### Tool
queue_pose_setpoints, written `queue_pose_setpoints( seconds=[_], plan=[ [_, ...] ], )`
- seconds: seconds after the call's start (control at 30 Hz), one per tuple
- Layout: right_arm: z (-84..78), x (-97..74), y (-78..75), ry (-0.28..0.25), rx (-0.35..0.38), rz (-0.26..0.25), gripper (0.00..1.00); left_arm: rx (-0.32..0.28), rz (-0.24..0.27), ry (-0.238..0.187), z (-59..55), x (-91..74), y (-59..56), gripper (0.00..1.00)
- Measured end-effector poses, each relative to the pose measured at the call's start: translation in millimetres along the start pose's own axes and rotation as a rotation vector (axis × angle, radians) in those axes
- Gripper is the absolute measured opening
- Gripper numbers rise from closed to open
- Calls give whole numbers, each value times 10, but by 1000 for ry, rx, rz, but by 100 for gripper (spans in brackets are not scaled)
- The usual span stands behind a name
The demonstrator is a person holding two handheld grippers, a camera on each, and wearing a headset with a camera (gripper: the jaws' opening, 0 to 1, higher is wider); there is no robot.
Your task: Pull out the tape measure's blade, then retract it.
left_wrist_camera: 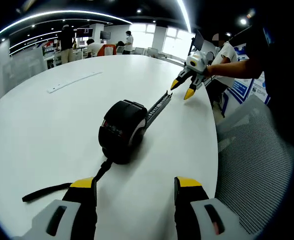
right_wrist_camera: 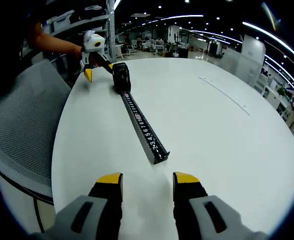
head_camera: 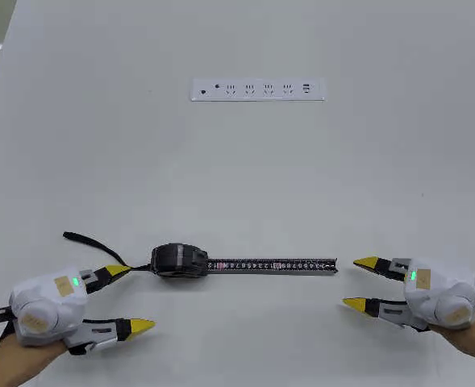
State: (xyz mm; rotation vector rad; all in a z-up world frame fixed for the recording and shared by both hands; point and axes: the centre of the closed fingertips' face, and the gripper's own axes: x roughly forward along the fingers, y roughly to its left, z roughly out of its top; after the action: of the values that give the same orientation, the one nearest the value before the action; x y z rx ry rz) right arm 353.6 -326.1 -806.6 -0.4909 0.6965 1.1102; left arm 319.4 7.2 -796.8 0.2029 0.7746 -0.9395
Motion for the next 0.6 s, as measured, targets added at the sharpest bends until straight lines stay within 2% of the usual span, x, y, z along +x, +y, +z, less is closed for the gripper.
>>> queue_pose_setpoints(
  seconds=[0.07,0.23,0.33,0.47,0.6],
  plan=[
    [12,-34,43,-11,13,-14,41,-21,26,-29,-17,-35,-30,64],
    [23,-105,103,-36,82,-72,51,-71,68,-58,-77,-95,-146,72],
    [26,-131,169,-45,96,-92,56,-87,84,-73,-79,-101,-243,78],
    [82,-162,255,-58,116,-114,62,-109,101,-84,-67,-107,-321,86],
    [160,-193,330,-82,148,-143,68,-99,115,-99,11,-150,-372,96]
  ],
)
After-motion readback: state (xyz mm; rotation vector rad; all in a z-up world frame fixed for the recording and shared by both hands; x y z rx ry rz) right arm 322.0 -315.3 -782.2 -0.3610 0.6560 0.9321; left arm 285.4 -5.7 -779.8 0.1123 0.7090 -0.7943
